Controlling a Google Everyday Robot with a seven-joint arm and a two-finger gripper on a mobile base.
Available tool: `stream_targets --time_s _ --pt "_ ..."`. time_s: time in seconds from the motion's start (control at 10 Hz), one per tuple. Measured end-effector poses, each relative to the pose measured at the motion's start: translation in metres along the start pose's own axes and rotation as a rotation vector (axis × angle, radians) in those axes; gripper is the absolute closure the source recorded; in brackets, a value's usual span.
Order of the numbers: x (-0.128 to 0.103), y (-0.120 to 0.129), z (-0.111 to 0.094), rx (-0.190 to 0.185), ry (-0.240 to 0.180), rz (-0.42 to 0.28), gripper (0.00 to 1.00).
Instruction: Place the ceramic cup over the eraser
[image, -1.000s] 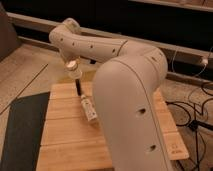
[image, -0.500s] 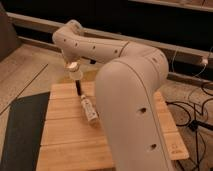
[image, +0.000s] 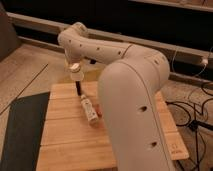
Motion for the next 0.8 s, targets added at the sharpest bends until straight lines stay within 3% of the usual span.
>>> stream_targets --time_s 0.8 --pt "0.007 -0.005 0.017 -0.012 0.014 -0.009 0.83"
